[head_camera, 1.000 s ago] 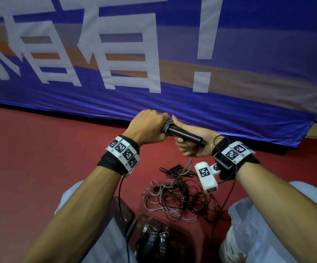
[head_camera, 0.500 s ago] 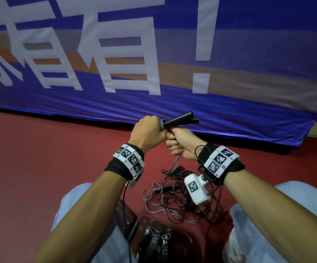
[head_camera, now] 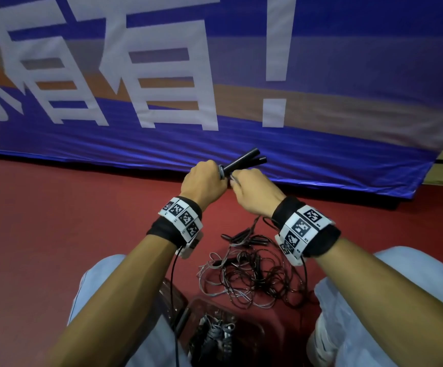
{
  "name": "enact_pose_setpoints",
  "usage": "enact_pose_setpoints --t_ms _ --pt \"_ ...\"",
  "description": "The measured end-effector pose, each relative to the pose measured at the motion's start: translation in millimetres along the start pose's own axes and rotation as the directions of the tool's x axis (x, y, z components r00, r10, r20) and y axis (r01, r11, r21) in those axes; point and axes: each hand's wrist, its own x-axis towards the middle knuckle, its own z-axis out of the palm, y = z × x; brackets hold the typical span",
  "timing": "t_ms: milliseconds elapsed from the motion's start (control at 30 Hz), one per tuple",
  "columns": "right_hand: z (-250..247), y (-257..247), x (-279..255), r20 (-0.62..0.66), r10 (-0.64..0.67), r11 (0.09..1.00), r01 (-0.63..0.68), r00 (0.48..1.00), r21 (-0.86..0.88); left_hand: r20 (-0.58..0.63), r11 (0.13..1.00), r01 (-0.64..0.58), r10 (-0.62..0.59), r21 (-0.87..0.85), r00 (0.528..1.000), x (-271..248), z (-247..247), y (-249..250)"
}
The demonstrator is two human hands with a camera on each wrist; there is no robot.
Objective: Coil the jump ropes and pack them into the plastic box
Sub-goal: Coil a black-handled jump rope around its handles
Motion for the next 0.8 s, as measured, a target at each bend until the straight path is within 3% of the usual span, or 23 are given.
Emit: enact_pose_setpoints --t_ms 233,367,533,800 --pt "-3.8 6.5 -2.8 0.059 -0.205 0.906 0.212 0.977 -0.368 0.147 0.994 -0.034 0.019 0.101 0.989 -3.9 10.2 -6.5" --pt "-3.6 4.7 -3.4 0.150 -0.206 0.824 0.254 0.967 -0.506 0.268 0.982 -0.085 0.037 0.167 0.963 -6.1 15.0 -8.4" --pt "-8.7 0.7 -4.3 0.217 -0.225 0.830 0.303 0.950 -0.469 0.317 0.960 -0.189 0.118 0.206 0.941 -10.0 9.0 -12.6" --pt "-14.2 -4.5 -3.3 0.268 -0.122 0.862 0.235 0.956 -0.449 0.300 0.923 -0.245 0.154 0.297 0.941 -20.4 19.9 -5.1"
